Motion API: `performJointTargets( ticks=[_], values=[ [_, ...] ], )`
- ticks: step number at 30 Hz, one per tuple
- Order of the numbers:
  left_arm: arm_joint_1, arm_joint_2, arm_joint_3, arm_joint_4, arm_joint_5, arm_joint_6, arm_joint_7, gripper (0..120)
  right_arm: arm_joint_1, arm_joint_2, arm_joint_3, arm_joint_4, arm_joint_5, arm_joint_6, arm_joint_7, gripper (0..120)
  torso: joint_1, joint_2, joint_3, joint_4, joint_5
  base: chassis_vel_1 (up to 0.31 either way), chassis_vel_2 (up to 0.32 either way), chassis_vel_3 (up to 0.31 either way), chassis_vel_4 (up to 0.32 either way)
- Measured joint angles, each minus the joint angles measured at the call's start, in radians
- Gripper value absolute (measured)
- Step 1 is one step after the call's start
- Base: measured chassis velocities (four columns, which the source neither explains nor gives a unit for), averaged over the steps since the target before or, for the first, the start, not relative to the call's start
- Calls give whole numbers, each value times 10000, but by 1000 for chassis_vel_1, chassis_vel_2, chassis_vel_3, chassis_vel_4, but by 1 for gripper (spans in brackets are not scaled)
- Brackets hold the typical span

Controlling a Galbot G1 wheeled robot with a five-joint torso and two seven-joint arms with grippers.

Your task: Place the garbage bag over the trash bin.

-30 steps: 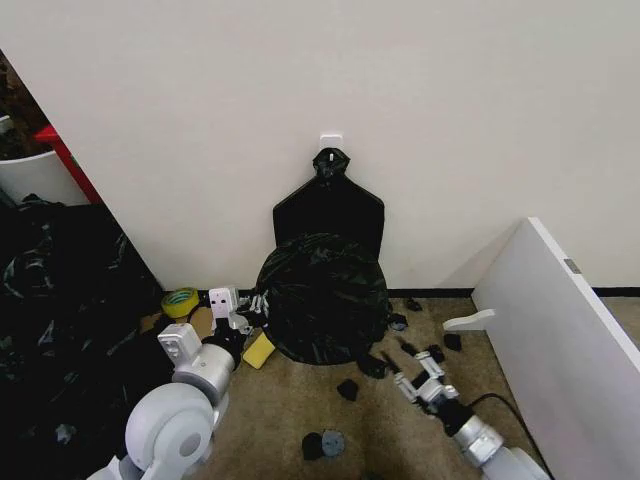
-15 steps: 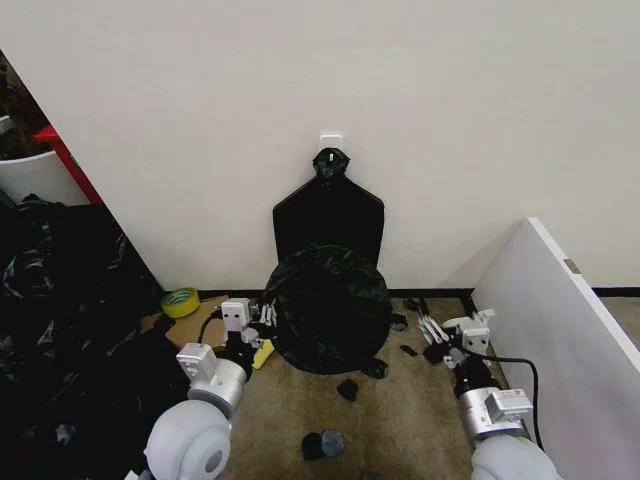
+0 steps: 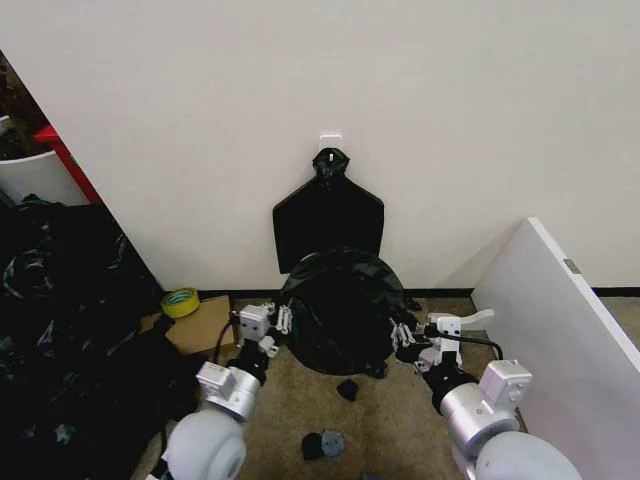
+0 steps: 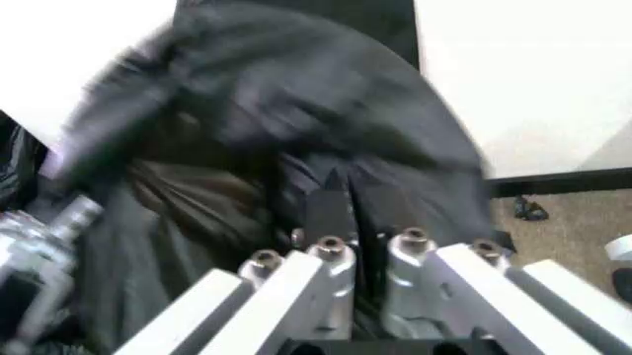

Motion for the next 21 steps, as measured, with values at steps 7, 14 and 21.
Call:
performJointTargets(
  ticks=[7, 14, 21],
  values=[
    [16, -355, 514, 396, 395, -229, 123, 5, 398, 505, -786, -196, -575, -187, -152, 0, 0, 0, 0, 0, 0, 0, 0, 0, 0],
    [74, -350, 606, 385, 454, -356, 287, 5, 1000, 620, -1278, -1235, -1127, -450, -198, 0, 0, 0, 0, -1, 1, 0, 0, 0, 0],
    [243, -244, 472, 316, 684, -692, 585, 5, 1881, 788, -1539, -2513, -1416, -523, 8, 0, 0, 0, 1, 0, 1, 0, 0, 0, 0]
  ],
)
